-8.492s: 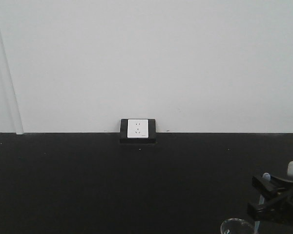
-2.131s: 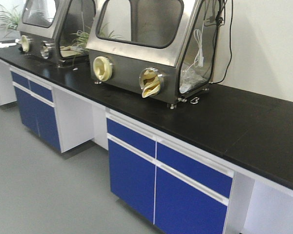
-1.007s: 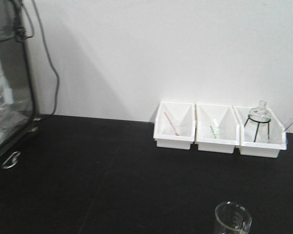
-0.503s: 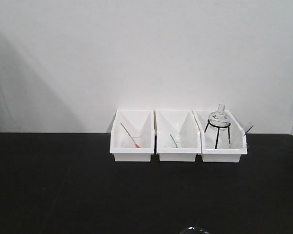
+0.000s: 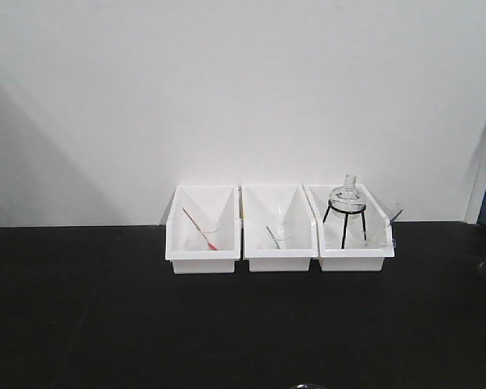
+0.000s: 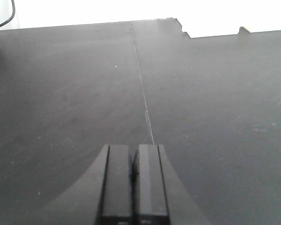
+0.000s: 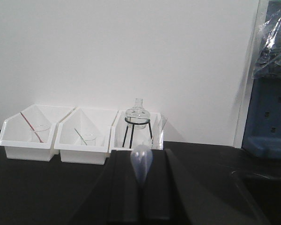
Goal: Grab transparent chemical and place on left bench
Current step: 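Turn the base to face the three white bins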
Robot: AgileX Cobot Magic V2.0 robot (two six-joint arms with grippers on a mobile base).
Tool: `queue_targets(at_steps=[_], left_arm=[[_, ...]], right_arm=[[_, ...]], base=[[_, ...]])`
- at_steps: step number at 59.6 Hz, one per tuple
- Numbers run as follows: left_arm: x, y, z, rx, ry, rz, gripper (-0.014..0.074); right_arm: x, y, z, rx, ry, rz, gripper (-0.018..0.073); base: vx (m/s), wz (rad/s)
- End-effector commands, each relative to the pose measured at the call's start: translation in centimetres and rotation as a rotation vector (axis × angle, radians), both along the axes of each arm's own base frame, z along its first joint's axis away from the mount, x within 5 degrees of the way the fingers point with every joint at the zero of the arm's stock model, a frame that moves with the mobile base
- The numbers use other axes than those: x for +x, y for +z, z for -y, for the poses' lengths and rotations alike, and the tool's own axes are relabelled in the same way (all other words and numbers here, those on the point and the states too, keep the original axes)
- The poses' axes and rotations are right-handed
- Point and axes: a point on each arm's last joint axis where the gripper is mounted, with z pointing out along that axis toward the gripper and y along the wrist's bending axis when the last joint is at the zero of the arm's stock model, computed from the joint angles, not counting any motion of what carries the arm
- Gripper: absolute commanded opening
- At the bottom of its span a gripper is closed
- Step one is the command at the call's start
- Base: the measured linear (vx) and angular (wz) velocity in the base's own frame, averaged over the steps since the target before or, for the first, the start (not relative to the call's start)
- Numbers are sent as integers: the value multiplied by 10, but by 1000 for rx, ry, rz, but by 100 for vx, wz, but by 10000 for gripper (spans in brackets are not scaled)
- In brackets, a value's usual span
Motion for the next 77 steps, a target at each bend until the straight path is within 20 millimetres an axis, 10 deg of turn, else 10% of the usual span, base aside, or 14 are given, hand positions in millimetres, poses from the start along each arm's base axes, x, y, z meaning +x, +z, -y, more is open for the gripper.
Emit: queue_targets(at_steps=[1, 14, 27, 46, 62, 77], left_arm=[[-1, 3, 0, -14, -1, 81, -3], [-1, 3, 0, -14, -1, 81, -3], [-1, 3, 0, -14, -1, 81, -3], [-1, 3, 0, -14, -1, 81, -3], [-1, 3, 0, -14, -1, 81, -3], [-1, 3, 0, -14, -1, 81, -3]], right_arm=[[-1, 13, -3, -2, 36, 65, -4], [13, 24, -18, 9, 180, 147, -4], [87, 38, -38, 151, 343, 35, -4], [177, -20, -78, 178, 718, -155, -3], [198, -55, -83, 193, 759, -226, 20], [199, -59, -85, 154, 781, -199, 256]], base=[[0, 1], [0, 0], [0, 0], [0, 0], [0, 0], [0, 0]])
